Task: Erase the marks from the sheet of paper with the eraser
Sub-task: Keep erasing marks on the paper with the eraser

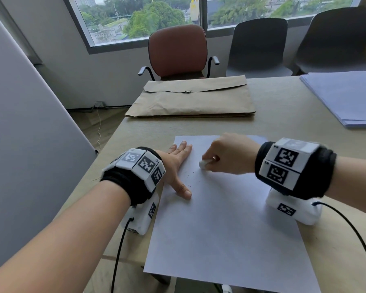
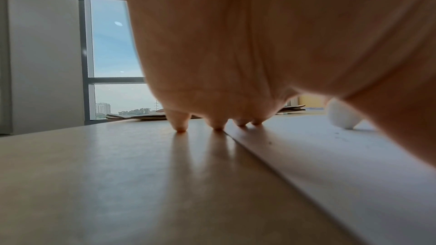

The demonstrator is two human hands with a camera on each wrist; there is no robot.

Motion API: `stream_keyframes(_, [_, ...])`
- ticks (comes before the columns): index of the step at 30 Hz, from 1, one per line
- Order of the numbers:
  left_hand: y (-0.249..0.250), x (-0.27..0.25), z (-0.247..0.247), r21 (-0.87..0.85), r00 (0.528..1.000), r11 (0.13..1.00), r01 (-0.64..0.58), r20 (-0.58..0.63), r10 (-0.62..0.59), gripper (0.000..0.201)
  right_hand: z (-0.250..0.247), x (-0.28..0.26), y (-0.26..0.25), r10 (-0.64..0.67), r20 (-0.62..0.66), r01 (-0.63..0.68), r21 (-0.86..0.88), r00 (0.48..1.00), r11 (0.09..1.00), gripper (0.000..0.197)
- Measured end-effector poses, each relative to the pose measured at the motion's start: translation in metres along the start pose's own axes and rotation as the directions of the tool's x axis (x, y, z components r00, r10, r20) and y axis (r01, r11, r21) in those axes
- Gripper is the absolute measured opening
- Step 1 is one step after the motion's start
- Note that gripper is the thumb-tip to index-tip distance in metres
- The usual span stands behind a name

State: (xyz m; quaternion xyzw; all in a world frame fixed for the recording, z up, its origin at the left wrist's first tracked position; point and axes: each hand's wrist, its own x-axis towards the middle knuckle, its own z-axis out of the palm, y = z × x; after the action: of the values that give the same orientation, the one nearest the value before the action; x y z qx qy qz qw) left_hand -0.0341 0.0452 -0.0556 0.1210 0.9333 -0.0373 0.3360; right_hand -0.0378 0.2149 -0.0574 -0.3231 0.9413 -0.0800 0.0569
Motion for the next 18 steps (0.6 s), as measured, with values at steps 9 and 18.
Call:
stream_keyframes(9, [0.001, 0.000, 0.001, 0.008, 1.000, 1.000, 0.000, -0.003, 0.000, 0.129, -0.002, 0.003, 0.003, 0.006, 0.023, -0.006, 0.011, 1.000, 1.000, 0.032])
stream_keyframes(18, [-0.002, 0.003, 0.001, 0.002, 1.000, 1.000, -0.010, 0.007, 0.010, 0.130, -0.001, -0.006, -0.014, -0.064, 0.095, 0.058, 0.061, 0.993, 0.996, 0.031])
